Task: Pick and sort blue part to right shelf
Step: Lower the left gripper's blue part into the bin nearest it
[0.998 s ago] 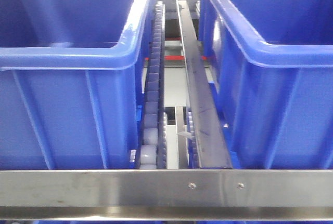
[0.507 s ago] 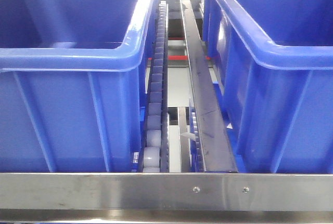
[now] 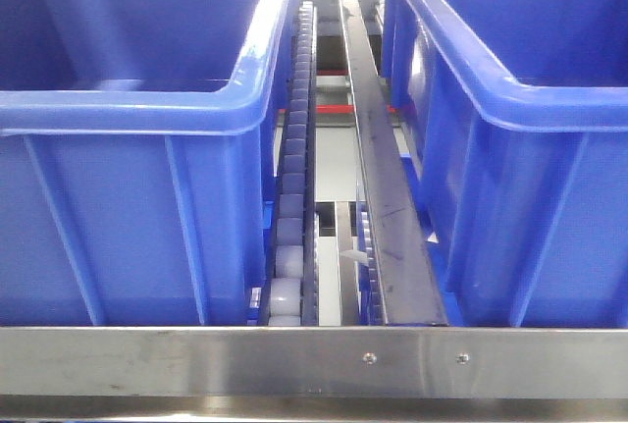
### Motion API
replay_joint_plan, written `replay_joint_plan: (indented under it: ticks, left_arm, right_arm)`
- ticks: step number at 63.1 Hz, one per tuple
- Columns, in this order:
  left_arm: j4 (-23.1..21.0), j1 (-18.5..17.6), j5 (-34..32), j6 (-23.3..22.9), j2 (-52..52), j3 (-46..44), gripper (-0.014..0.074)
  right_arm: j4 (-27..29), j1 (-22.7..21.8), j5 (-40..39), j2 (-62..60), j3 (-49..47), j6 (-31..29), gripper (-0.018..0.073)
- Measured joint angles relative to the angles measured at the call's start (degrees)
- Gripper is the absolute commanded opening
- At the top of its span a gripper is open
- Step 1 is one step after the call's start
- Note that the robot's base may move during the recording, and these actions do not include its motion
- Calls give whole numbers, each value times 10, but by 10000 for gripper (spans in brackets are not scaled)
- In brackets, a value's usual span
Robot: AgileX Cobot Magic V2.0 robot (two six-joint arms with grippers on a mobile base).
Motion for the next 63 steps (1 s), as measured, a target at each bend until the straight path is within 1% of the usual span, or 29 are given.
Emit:
replay_joint_plan:
  ticks: [6,14,22,32,44,56,63]
  left_arm:
    - [-1,0,-5,0,67,-39,251]
    - [-2,0,-10,0,193,-110,251]
    - [-21,0,-13,0,331,-182,251]
    - [-34,0,-17,0,480,-244,251]
    - [-37,0,-34,0,630,-275,251]
    - [-39,2,-56,0,757,-300,251]
    - [-50,9,-60,-2,816,-315,251]
  right_arm:
    - [0,0,0,0,0,0,160]
    - [0,0,0,0,0,0,160]
    - [0,0,0,0,0,0,160]
    - [0,0,0,0,0,0,160]
    - [0,0,0,0,0,0,160]
    - [0,0,0,0,0,0,160]
    - [0,0,0,0,0,0,160]
